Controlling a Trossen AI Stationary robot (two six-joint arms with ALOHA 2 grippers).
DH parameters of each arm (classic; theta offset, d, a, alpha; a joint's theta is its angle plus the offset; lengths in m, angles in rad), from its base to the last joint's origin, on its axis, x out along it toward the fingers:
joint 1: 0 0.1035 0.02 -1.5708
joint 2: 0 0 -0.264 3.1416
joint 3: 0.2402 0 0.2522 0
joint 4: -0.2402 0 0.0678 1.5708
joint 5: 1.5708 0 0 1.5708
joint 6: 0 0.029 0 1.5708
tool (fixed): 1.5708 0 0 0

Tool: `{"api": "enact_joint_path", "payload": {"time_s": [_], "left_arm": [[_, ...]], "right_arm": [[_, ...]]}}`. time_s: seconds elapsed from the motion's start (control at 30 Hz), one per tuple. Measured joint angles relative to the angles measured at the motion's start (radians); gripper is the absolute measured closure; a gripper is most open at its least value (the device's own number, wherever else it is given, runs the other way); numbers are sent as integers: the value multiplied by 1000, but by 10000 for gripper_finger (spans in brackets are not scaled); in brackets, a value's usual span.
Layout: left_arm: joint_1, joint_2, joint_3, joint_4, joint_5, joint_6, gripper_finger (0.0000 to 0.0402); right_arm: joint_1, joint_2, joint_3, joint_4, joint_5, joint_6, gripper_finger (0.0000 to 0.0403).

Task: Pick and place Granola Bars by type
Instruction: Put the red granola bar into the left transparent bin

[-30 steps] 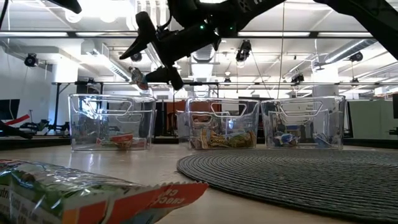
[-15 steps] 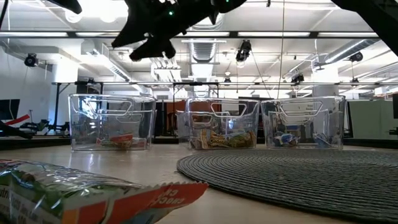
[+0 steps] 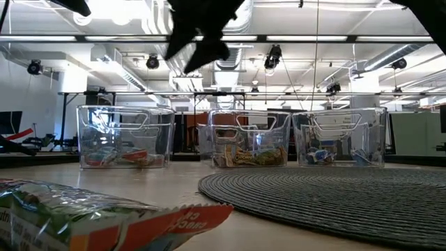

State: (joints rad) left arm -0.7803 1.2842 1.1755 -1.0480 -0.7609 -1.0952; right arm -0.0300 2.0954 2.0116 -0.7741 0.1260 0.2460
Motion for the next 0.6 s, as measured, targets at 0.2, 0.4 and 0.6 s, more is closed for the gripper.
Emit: {"api": "enact_joint_path", "payload": {"time_s": [0.2,0.4,0.6], "left_arm": [[10,0,-2,0,11,32,229],[80,0,-3,19,61,205,229],[138,0,-4,119,179,384,229]], "right_arm": [[133,-16,0,-324,-15,-71,69],[243,-17,-36,-324,-156,20,69],[281,-17,-98,-166,-157,215,69]]}}
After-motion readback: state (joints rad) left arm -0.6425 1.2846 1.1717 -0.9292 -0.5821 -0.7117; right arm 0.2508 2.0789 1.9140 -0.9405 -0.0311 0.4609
